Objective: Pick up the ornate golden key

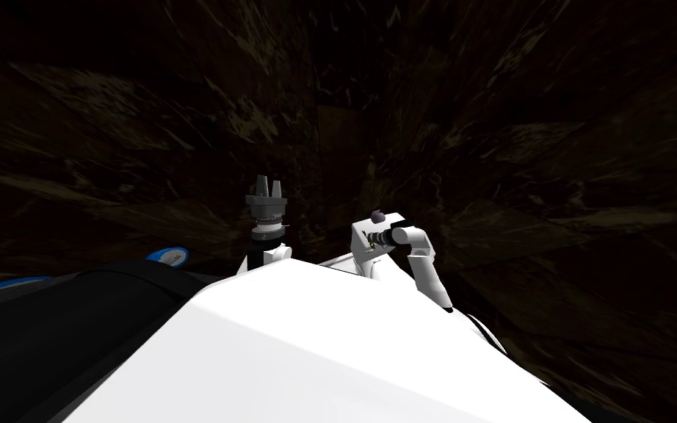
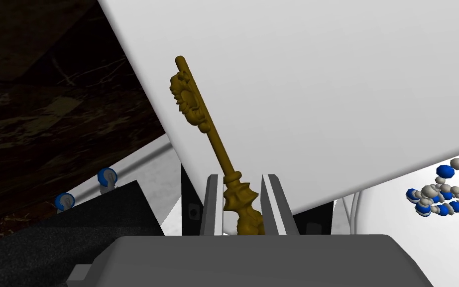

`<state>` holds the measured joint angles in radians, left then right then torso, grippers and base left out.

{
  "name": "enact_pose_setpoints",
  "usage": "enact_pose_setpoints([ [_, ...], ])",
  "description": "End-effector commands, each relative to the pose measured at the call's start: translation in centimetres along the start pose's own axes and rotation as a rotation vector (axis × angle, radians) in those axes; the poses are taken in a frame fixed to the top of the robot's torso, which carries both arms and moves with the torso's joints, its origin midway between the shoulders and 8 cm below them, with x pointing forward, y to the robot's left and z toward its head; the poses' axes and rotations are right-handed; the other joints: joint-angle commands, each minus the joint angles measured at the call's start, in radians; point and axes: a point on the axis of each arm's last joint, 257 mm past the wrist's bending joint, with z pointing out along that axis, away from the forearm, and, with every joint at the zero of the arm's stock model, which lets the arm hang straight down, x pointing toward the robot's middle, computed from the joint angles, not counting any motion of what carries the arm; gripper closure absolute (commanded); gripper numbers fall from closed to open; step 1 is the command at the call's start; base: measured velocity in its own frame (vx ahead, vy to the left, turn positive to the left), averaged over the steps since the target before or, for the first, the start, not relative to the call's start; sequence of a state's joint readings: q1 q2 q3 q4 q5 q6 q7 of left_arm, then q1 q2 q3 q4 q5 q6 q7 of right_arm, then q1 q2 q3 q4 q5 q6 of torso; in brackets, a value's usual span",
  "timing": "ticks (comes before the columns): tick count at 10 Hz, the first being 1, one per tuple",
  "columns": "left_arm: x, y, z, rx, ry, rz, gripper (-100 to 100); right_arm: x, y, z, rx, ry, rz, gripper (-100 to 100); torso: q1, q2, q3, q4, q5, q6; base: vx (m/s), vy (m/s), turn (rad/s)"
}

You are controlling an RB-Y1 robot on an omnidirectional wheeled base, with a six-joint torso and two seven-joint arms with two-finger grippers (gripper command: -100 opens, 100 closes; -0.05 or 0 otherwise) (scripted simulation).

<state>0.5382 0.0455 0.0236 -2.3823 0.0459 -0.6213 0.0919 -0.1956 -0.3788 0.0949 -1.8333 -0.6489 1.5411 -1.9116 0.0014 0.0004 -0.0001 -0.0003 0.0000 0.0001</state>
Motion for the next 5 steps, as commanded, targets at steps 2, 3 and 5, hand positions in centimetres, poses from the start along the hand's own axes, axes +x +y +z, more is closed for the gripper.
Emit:
enact_pose_setpoints([
  [2, 0.0, 0.0, 0.0, 0.0, 0.0, 0.0, 0, 0.03, -0.06, -0.02, 0.001, 0.001, 0.0, 100, 0.0, -0.001, -0.001, -0.001, 0.0, 0.0, 0.0, 0.0, 0.0],
  [3, 0.0, 0.0, 0.0, 0.0, 0.0, 0.0, 0, 0.03, -0.05, -0.01, 0.001, 0.001, 0.0, 100, 0.0, -0.001, -0.001, -0.001, 0.0, 0.0, 0.0, 0.0, 0.0],
  [5, 0.0, 0.0, 0.0, 0.0, 0.0, 0.0, 0, 0.12, -0.61, -0.81, 0.0, 0.0, 0.0, 100, 0.0, -0.001, -0.001, -0.001, 0.0, 0.0, -0.008, -0.014, 0.004],
])
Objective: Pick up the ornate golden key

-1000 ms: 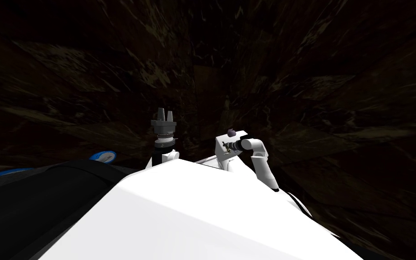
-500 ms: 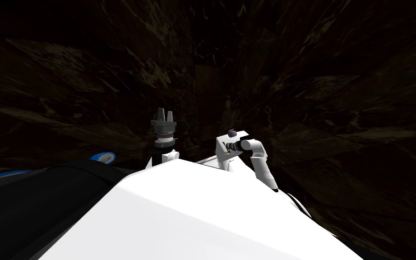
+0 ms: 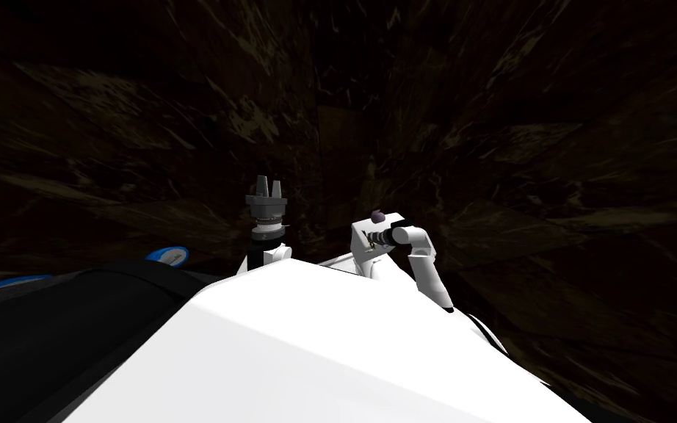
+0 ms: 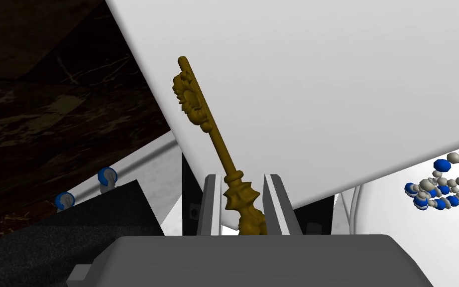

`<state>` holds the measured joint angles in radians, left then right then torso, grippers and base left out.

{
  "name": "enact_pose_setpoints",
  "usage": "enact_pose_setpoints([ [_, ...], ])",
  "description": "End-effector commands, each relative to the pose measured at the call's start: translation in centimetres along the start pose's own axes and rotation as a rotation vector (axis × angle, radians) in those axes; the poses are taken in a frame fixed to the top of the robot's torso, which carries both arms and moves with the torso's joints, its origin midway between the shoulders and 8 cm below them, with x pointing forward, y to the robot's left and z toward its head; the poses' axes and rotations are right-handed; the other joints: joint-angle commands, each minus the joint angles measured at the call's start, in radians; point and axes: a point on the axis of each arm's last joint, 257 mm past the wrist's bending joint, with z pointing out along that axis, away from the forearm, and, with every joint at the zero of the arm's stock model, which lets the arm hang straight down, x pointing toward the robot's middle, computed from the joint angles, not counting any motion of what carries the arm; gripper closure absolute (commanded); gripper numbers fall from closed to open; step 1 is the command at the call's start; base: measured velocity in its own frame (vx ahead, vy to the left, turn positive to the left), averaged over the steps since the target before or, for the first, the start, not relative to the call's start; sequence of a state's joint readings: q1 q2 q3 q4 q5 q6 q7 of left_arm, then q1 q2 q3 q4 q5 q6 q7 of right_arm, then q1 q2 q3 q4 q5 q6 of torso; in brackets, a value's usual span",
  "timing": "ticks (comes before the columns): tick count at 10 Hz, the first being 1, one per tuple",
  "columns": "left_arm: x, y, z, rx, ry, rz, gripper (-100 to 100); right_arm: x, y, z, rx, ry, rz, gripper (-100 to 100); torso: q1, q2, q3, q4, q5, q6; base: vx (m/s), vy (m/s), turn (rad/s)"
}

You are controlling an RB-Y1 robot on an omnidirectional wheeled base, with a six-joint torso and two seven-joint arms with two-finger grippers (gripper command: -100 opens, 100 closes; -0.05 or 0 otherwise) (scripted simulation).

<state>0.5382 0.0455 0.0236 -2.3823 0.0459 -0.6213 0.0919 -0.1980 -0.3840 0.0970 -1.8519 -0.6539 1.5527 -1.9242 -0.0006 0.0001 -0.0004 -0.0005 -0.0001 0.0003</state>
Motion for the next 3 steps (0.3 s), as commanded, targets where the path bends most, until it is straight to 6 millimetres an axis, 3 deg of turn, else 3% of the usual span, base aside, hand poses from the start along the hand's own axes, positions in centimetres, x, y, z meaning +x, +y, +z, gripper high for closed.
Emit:
enact_pose_setpoints([
  [1, 0.0, 0.0, 0.0, 0.0, 0.0, 0.0, 0, 0.06, -0.5, -0.75, -0.002, -0.002, 0.003, 100, 0.0, 0.0, 0.0, 0.0, 0.0, 0.0, -0.022, -0.047, 0.011],
  [2, 0.0, 0.0, 0.0, 0.0, 0.0, 0.0, 0, 0.03, -0.28, -0.47, 0.0, 0.0, 0.0, 100, -0.001, 0.001, 0.0, 0.0, 0.0, 0.0, -0.009, -0.021, 0.004],
  [3, 0.0, 0.0, 0.0, 0.0, 0.0, 0.0, 0, 0.01, -0.3, -0.54, -0.001, -0.001, 0.002, 0, 0.0, 0.0, 0.0, 0.0, 0.0, 0.0, 0.0, 0.0, 0.0],
])
